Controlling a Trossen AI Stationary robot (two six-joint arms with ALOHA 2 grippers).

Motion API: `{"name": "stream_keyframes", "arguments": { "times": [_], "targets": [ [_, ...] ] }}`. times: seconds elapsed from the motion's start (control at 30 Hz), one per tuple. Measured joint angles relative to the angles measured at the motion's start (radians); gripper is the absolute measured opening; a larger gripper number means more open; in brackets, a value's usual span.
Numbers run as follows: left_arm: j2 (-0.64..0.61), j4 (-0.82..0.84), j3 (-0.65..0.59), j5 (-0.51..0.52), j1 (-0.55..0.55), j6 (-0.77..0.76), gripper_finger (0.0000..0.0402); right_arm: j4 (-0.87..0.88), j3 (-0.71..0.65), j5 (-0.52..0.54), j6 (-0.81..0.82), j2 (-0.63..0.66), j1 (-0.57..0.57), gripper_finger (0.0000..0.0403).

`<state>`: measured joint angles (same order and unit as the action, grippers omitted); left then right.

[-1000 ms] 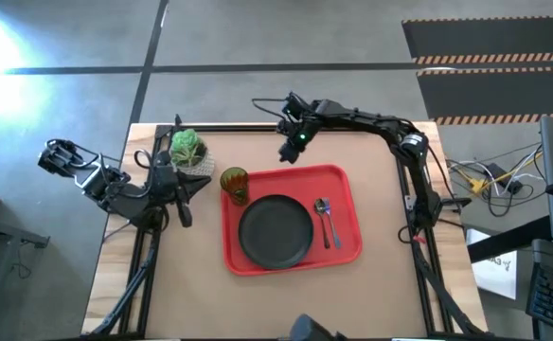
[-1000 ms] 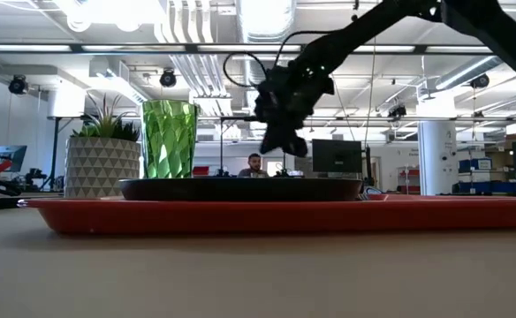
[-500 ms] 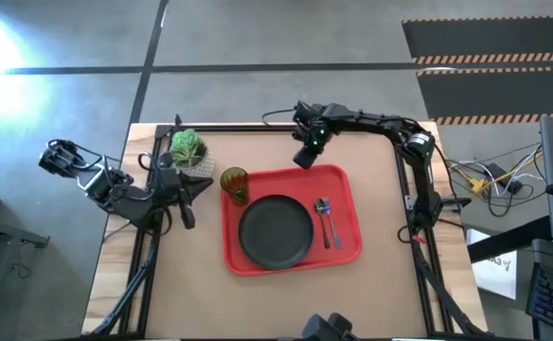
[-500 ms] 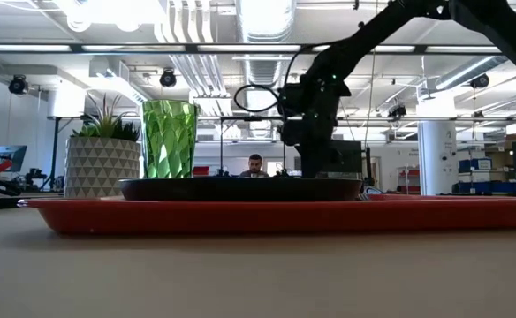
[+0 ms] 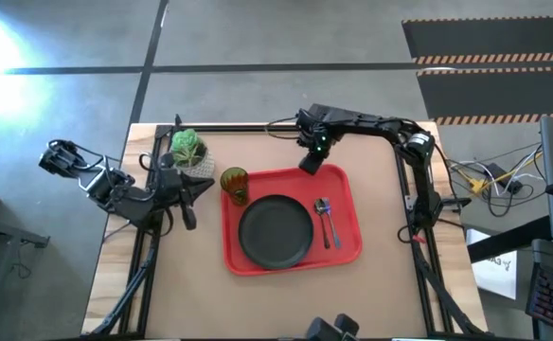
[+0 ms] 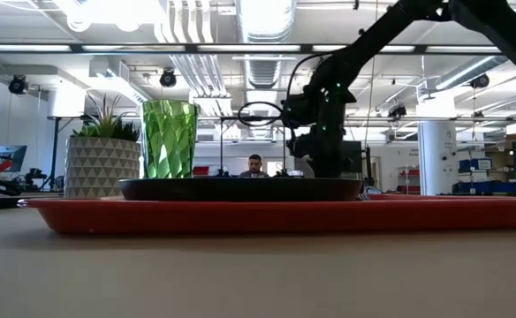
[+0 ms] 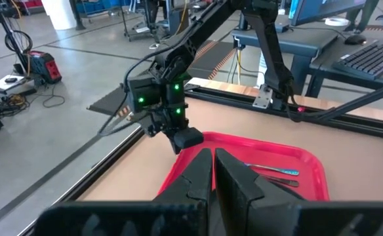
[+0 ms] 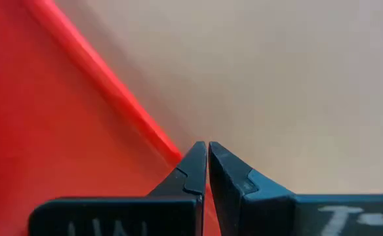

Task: Pick and place plate/cup/fork/spoon on tray
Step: Move the red tray to the center of the table

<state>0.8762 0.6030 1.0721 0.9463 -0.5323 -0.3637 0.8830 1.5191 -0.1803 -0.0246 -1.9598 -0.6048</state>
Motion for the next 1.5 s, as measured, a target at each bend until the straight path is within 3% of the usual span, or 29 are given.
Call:
{"name": "stream_keyframes", "arguments": {
  "times": [0.43,1.2,1.5],
  "targets": [
    [0.025,0.003,0.000,-0.001,0.000,-0.017,0.0001,-0.038,-0.144,0.035,0.013,0.016,0.015,0.0008],
    [0.027,0.006,0.000,-0.001,0.000,-0.023,0.0001,-0.054,-0.235,0.023,0.066,0.112,0.052,0.0008],
    [0.040,0.006,0.000,-0.020,0.000,-0.023,0.0001,-0.243,-0.233,0.018,0.126,0.112,0.048,0.0008]
  ]
}}
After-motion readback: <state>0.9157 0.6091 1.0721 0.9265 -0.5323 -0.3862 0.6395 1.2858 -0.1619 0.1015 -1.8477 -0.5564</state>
